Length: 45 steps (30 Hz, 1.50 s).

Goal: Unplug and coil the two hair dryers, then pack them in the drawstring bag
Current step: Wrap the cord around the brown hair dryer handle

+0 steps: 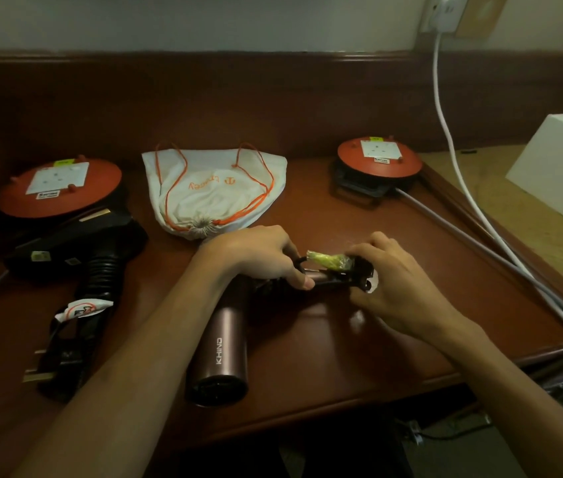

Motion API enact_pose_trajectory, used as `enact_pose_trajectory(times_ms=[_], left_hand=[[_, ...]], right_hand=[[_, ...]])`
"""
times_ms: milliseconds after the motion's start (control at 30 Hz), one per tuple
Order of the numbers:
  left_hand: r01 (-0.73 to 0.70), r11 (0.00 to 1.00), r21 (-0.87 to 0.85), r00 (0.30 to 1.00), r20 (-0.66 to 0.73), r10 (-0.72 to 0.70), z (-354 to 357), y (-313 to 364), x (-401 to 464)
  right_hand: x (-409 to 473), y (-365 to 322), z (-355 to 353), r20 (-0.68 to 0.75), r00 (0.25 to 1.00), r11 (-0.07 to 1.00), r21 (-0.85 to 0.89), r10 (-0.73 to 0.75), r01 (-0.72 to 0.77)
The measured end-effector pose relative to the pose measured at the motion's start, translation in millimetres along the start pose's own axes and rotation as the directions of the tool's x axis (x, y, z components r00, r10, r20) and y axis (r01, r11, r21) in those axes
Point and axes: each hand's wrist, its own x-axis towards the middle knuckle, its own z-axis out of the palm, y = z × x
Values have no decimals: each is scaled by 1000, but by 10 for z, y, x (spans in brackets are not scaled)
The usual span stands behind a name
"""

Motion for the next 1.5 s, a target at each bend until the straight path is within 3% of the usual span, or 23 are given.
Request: enact_pose_trajectory(times_ms=[133,200,267,367,633,733,900,1067,1267,1400,1500], left_hand=[[2,1000,4,1000,-3,-2,13,-15,20],[2,1000,4,1000,3,-2,7,-10,27],[-2,1000,1,1000,13,2,9,-11,31],[-7,1000,-3,1000,13,7,19,-24,33],[3,1000,-6,1000,0,-3,32,-30,33],[16,999,31,1000,12,-16,49,-27,48],[30,990,140,998,-62,-22,99,11,36],[15,974,225,995,-104,9,146,19,13],[41,964,261,994,-110,-12,178,55,36],[24,969,245,994,-112,4,176,49,40],[14,964,264,989,-147,26,200,42,37]], right_hand=[[-48,19,6,-85,996,994,97,-34,42],[-46,-8,16,-33,999,996,76,-37,40],[-22,-32,50,106,994,1000,-2,-9,9],[21,26,83,108,994,997,-73,-31,39],[-26,148,93,-61,988,966,213,-140,150],[33,194,95,17,994,939,329,-106,94],[151,230,-59,179,978,940,339,-106,40],[149,228,-61,120,977,960,238,-176,144],[134,256,-4,180,978,938,346,-103,35],[156,203,-5,117,992,822,569,-40,-33],[168,232,3,82,996,808,589,-42,-15]])
